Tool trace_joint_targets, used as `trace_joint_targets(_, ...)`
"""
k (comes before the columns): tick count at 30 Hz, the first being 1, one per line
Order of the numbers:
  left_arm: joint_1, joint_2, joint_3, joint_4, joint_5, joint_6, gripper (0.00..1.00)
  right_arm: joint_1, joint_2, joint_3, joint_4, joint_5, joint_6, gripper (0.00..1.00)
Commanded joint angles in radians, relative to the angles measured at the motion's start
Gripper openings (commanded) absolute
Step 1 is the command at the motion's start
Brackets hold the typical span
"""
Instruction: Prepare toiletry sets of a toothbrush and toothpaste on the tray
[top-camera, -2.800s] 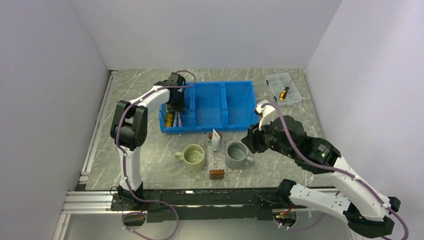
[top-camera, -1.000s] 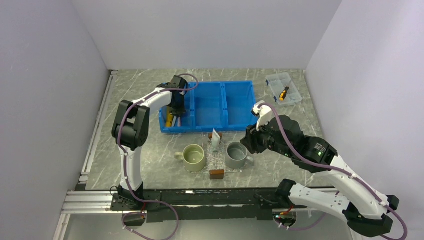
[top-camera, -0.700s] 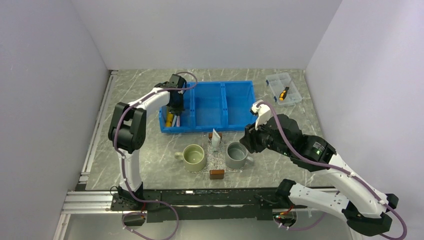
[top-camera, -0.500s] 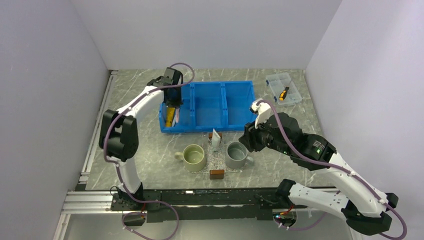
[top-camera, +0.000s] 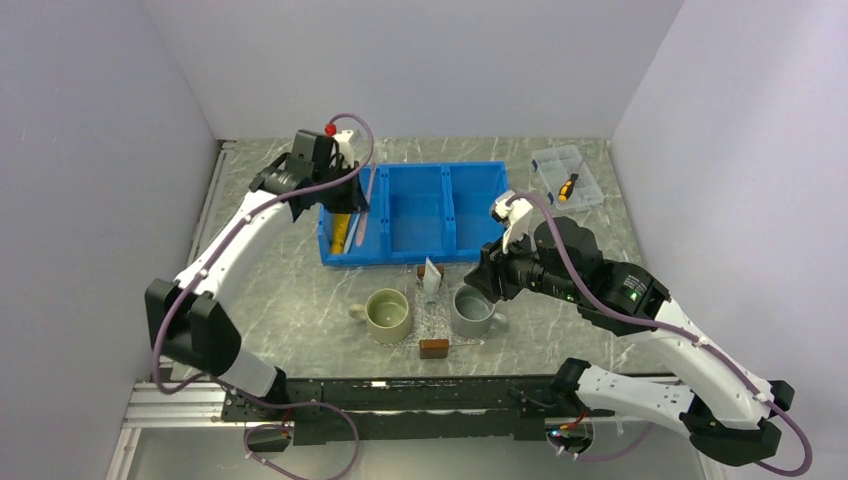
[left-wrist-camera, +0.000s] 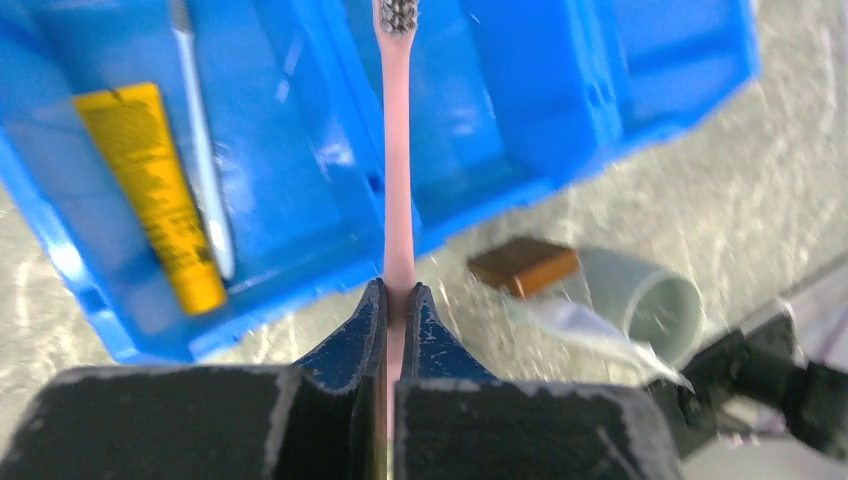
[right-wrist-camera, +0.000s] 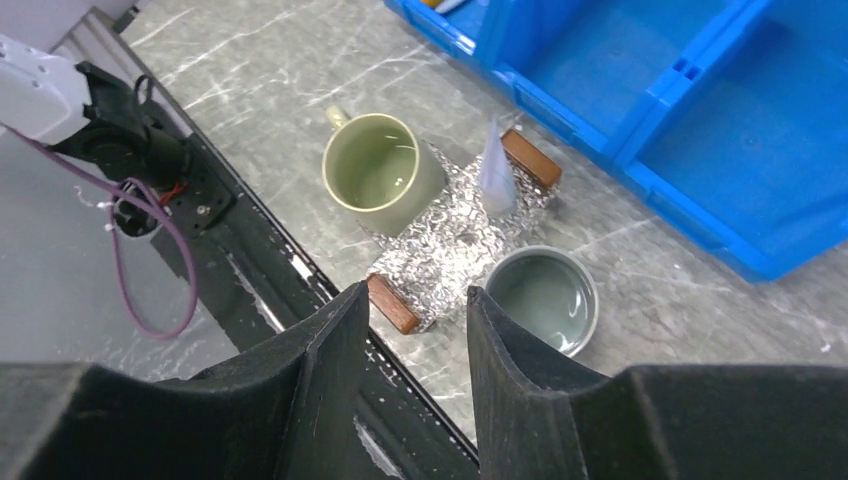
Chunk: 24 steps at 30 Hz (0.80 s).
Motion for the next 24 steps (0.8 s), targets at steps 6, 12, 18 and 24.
trace_joint_targets(6,-0.02,-0.311,-0.215,-0.005,0.381,0.052,0.0,0.002,0.009,0.036,0.15,-0.231,-0.101,0.49)
trace_joint_targets(12,-0.083,-0.478,-0.403,0.03,0.517,0.069,0.0,0.003,0.049,0.022,0.206,-0.316,-0.157,0.51)
trace_joint_targets(18,-0.126,-0.591,-0.511,0.033,0.636,0.093,0.0,-0.001,0.1,0.036,0.226,-0.41,-0.22,0.54)
trace_joint_targets(24,-0.134,-0.685,-0.59,0.036,0.75,0.123,0.0,-0.002,0.135,0.037,0.284,-0.545,-0.235,0.54)
